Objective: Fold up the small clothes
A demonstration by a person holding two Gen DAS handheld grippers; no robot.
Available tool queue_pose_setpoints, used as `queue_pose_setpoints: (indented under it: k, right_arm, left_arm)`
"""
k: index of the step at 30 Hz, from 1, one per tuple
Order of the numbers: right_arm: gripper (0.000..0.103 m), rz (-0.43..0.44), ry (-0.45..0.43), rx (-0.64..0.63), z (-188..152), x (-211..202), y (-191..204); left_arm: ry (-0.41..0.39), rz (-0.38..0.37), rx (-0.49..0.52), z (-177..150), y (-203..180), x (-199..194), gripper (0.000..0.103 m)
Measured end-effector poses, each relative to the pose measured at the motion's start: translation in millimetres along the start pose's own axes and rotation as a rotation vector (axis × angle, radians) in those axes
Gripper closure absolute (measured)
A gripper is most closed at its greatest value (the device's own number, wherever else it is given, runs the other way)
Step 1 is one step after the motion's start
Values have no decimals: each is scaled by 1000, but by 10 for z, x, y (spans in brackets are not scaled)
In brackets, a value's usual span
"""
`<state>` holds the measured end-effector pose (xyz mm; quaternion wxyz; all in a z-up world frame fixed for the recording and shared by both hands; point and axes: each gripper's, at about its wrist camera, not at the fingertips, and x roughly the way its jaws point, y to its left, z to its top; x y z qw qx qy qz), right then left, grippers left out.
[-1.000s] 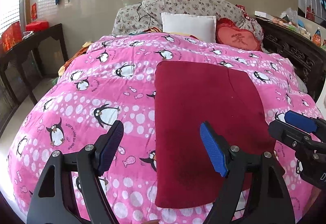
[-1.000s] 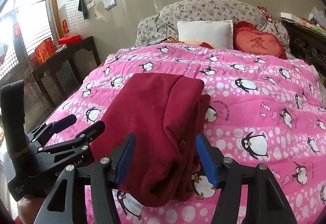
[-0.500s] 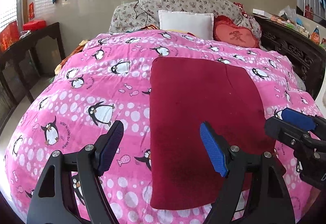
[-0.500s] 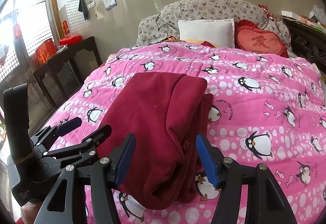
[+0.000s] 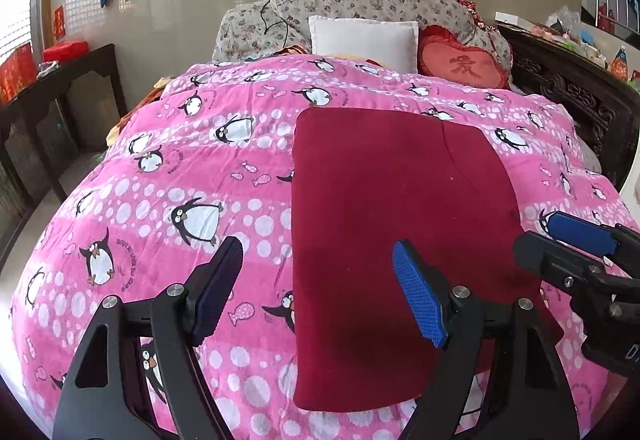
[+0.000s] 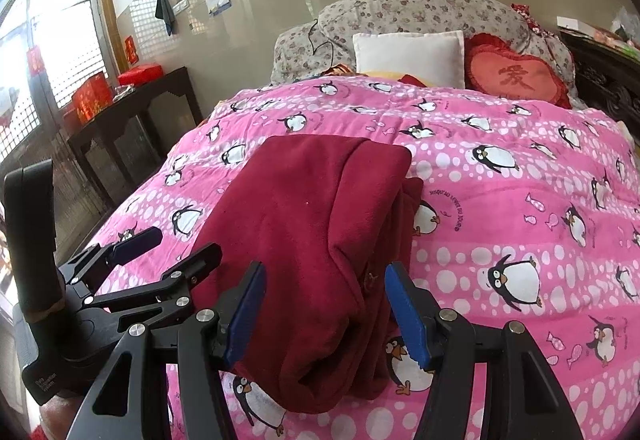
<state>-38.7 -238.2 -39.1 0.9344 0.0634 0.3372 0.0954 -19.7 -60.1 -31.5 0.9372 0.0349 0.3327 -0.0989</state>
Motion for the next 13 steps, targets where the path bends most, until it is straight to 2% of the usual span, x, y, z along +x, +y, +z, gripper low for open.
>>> queue_pose_setpoints:
  k: [9,13]
  right_arm:
    - [44,9,-3,11,7,-18,-27]
    - [43,7,-11,15,16,-56,-36]
  left_arm:
    - [-64,9,53,26,-101,-81,25]
    - [-57,-14,47,32,-124,-120,25]
